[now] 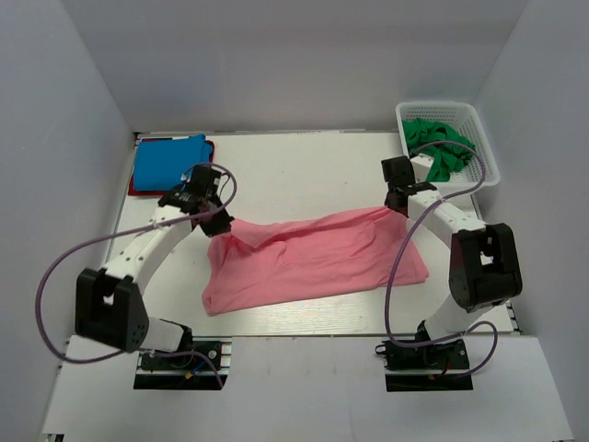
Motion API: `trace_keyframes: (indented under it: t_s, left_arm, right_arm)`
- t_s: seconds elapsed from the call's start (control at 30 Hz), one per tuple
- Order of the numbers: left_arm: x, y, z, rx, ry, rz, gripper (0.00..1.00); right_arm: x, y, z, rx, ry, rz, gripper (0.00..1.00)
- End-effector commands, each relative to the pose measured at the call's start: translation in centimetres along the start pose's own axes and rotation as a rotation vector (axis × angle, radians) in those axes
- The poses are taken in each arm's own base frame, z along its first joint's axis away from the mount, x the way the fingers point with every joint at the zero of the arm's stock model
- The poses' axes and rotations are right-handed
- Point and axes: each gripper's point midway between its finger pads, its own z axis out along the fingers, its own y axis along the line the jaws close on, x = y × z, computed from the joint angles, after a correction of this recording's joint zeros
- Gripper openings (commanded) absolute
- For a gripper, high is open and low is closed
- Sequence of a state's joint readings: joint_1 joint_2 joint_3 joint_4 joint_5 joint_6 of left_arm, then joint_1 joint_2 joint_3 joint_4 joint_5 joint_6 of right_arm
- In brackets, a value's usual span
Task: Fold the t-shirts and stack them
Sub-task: Fold the other side of the tshirt into a rectangle
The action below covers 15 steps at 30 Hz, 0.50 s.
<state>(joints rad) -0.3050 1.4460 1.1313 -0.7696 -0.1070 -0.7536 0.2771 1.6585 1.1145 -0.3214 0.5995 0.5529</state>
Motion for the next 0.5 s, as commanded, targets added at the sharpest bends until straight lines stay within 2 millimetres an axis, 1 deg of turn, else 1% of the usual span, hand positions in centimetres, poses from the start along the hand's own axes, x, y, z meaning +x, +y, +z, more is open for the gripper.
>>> trace_keyframes:
  t_s: [0.0, 0.03, 0.07, 0.1, 0.13, 0.17, 0.2, 0.23, 0.27, 0.33, 0.37, 0.4, 0.47]
  left_arm:
    - [3.0, 0.8, -2.8, 0.052, 0.055, -0.077, 0.00]
    - [3.7, 1.3, -3.7, 0.070, 0.053, -0.096, 0.00]
    - [4.0, 1.6, -4.3, 0.072, 0.051, -0.106, 0.00]
    - [4.8, 1.8, -4.9, 0.088, 0.072, -0.105, 0.00]
    - [5.3, 2.1, -5.7, 0.109, 0.069, -0.115, 0.00]
    - [5.7, 2.2, -6.2, 0.117, 0.076, -0.129, 0.00]
    - [6.6, 2.6, -6.5, 0.120, 0.103, -0.128, 0.00]
    - [7.0, 2.8, -6.7, 0.126, 0.110, -0.128, 0.00]
    - [7.3, 2.9, -6.9, 0.135, 0.114, -0.128, 0.00]
    - [9.0, 3.6, -6.8, 0.148, 0.150, -0.127, 0.00]
    - [9.5, 3.7, -6.6, 0.161, 0.164, -0.127, 0.00]
    - [10.6, 3.7, -6.4, 0.180, 0.200, -0.136, 0.00]
    - [11.7, 3.8, -6.4, 0.193, 0.242, -0.137, 0.00]
  right_arm:
    - [-1.3, -0.3, -1.3, -0.019, -0.069, 0.023, 0.00]
    - [-1.1, -0.8, -1.7, -0.021, -0.075, 0.022, 0.00]
    - [-1.0, -0.7, -1.8, -0.034, -0.077, 0.022, 0.00]
    - [-0.9, -0.7, -1.9, -0.039, -0.077, 0.021, 0.00]
    - [-0.9, -0.5, -2.4, -0.061, -0.080, 0.023, 0.00]
    - [-1.0, -0.6, -2.5, -0.061, -0.081, 0.024, 0.00]
    - [-0.9, -0.8, -2.6, -0.060, -0.079, 0.025, 0.00]
    - [-1.3, -0.8, -3.1, -0.070, -0.089, 0.034, 0.00]
    - [-1.2, -0.9, -3.1, -0.068, -0.090, 0.031, 0.00]
    - [-1.0, -1.4, -3.5, -0.067, -0.099, 0.028, 0.00]
    - [-1.0, -1.4, -3.5, -0.070, -0.102, 0.028, 0.00]
    - [-0.8, -1.7, -3.6, -0.063, -0.103, 0.029, 0.00]
    - [-0.7, -2.0, -4.0, -0.065, -0.104, 0.028, 0.00]
